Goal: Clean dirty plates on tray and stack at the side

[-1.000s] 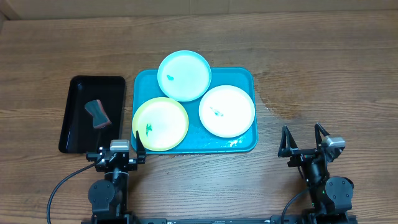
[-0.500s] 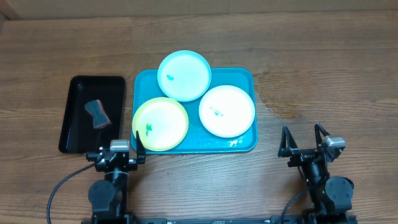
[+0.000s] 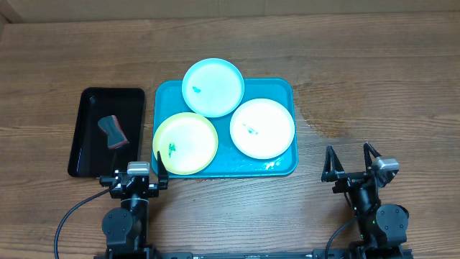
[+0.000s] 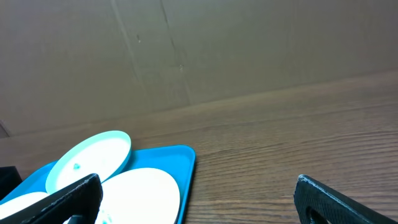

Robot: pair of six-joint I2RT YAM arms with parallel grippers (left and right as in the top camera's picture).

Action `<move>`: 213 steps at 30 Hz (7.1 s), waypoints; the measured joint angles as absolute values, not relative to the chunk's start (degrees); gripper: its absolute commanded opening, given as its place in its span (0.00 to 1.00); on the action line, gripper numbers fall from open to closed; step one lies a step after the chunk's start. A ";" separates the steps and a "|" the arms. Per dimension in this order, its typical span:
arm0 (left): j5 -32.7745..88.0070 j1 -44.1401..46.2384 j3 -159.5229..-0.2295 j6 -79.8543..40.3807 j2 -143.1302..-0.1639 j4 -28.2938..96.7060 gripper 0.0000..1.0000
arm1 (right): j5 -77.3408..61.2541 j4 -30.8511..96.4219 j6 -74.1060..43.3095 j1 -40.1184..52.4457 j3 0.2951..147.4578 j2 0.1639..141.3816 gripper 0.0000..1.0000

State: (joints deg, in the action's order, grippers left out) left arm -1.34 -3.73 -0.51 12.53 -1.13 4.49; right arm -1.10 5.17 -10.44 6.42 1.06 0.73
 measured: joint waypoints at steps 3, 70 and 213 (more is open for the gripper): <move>-1.34 -3.73 -0.51 12.53 -1.13 4.49 1.00 | -1.10 5.19 -10.48 6.42 1.06 0.73 1.00; -1.34 -3.73 -0.51 12.62 -1.15 4.49 1.00 | -28.34 -14.83 -39.42 6.42 1.76 0.73 1.00; 19.64 -21.89 -89.21 -10.28 -83.15 66.26 0.04 | -21.41 56.66 -7.09 24.05 75.29 75.40 0.66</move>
State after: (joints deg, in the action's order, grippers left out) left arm 19.64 -21.89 -89.21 -10.28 -83.15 66.26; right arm -21.41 56.66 -7.09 24.05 75.29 75.40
